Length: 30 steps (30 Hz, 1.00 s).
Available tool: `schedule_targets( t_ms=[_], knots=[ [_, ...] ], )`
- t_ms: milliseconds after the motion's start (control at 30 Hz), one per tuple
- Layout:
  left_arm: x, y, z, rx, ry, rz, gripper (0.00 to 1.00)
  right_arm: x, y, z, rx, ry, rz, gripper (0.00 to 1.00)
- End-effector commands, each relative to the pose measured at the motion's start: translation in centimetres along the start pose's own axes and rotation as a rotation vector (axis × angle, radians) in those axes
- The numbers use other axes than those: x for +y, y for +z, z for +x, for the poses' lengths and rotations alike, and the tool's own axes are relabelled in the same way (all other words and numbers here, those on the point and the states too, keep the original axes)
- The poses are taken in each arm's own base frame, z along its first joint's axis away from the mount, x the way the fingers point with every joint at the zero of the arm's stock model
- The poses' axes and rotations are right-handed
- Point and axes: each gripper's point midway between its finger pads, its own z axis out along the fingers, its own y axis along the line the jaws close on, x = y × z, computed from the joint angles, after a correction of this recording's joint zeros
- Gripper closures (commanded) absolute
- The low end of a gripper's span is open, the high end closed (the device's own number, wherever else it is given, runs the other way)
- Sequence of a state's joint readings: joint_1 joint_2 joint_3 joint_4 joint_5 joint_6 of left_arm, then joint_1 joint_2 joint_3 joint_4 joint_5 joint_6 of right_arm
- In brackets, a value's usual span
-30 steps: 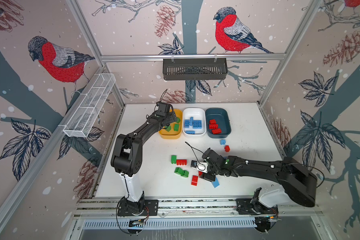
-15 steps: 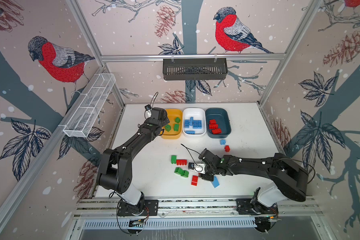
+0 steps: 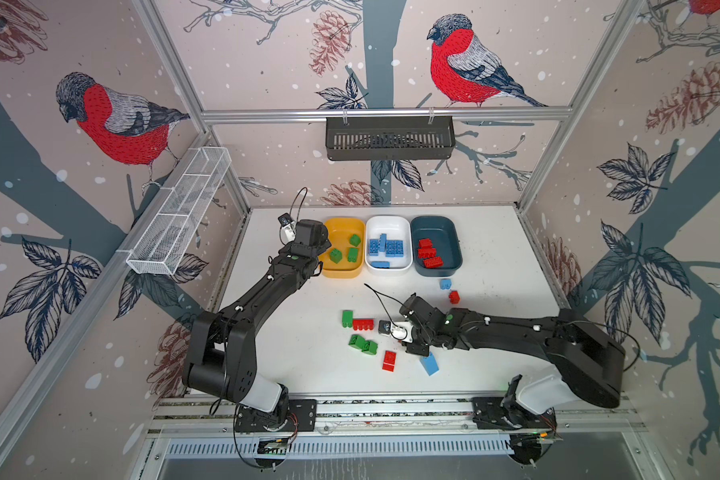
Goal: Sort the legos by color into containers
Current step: 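Carry the red brick into the teal tub and open the right gripper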
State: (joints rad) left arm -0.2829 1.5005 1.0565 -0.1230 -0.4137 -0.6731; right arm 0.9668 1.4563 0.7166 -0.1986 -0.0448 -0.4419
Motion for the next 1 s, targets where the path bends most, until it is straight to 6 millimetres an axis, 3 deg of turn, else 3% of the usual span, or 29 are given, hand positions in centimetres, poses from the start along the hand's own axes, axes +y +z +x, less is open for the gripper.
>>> schedule_targets(
  t_ms=[0, 67, 200, 267, 367, 467, 567, 967],
  knots=[
    [-2.2, -0.4, 0.3, 0.029, -0.016, 0.129, 0.03, -4.5, -1.8, -2.3, -0.146, 0.162, 0.146, 0.82],
    [-3.4, -0.6, 1.3, 0.079, -0.008, 0.205, 0.03, -8.4, -3.7, -2.9, -0.252, 0.339, 0.219, 0.86],
    [-5.1, -1.1, 4.4, 0.150, 0.001, 0.292, 0.03, -15.1, -7.5, -2.4, -0.415, 0.619, 0.382, 0.83],
    [-5.9, -1.6, 5.6, 0.164, 0.037, 0.298, 0.03, -18.2, -9.2, -1.3, -0.476, 0.781, 0.437, 0.82],
    [-7.4, -2.7, 7.5, 0.201, 0.097, 0.316, 0.03, -21.9, -10.1, 1.2, -0.484, 1.013, 0.492, 0.82],
    [-8.1, -3.8, 9.4, 0.240, 0.142, 0.320, 0.03, -24.4, -9.8, 4.4, -0.425, 1.193, 0.540, 0.79],
    [-8.8, -5.2, 11.0, 0.266, 0.181, 0.326, 0.03, -26.2, -9.1, 6.4, -0.406, 1.277, 0.551, 0.79],
    [-10.2, -9.5, 17.6, 0.393, 0.314, 0.352, 0.03, -32.7, -4.5, 10.5, -0.083, 1.272, 0.746, 0.75]
  ],
)
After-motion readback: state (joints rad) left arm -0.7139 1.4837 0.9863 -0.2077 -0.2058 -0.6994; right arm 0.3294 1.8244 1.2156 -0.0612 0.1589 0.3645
